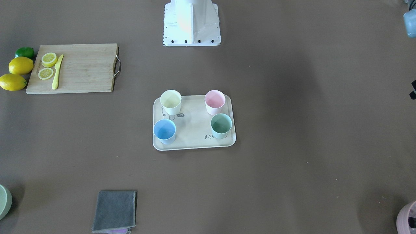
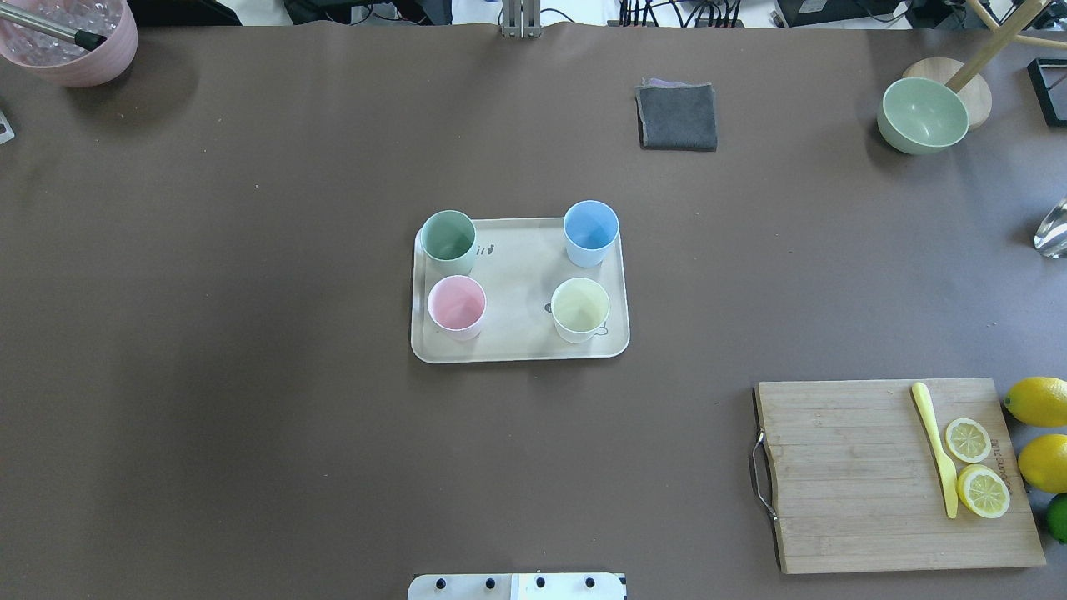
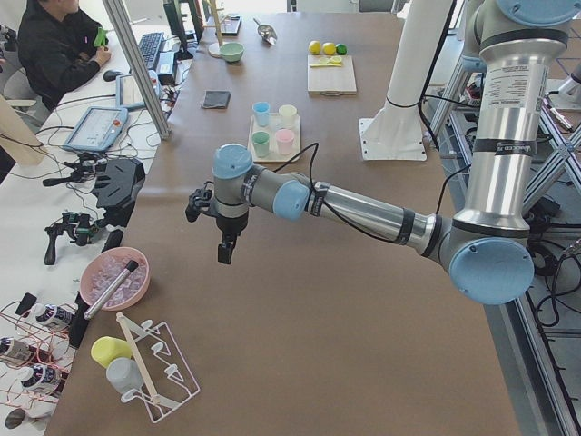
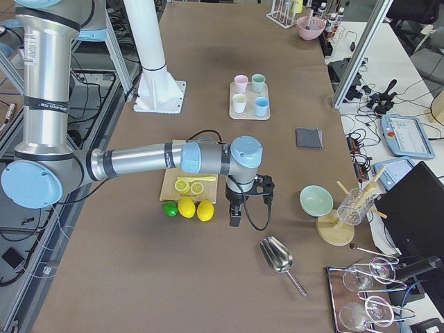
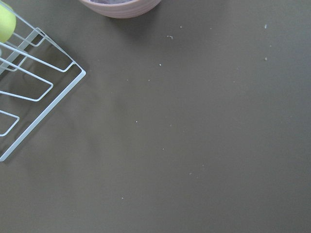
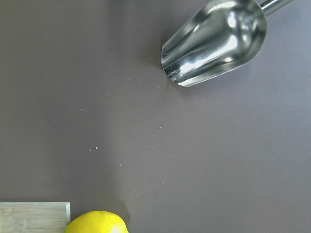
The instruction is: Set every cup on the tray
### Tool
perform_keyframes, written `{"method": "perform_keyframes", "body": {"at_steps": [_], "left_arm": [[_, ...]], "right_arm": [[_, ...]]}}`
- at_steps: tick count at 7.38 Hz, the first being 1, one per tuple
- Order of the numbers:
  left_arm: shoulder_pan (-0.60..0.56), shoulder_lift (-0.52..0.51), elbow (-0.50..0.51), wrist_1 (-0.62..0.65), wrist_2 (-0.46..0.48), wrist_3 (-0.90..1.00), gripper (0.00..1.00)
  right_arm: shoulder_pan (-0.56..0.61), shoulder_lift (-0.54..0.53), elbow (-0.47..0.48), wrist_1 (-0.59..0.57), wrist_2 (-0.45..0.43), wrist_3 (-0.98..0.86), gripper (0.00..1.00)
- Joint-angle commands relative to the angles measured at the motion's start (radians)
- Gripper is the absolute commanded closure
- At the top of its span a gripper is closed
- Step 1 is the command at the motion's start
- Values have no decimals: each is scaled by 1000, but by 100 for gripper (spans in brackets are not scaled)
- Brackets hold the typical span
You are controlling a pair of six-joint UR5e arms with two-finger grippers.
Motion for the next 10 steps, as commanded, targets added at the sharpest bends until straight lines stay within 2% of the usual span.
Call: {"method": "perform_keyframes", "body": {"at_steps": [1,3,10], "left_arm": [[-94,54,22,0,-113,14,1],[-99,65,26,4,-102,14,1],[-105,82,51,1,-102,14,1]], "right_arm": [[20,-3,-4,2,6,3,0],[20,19,-28,3,4,4,0],[20,56,-27,2,10,17,0]]}}
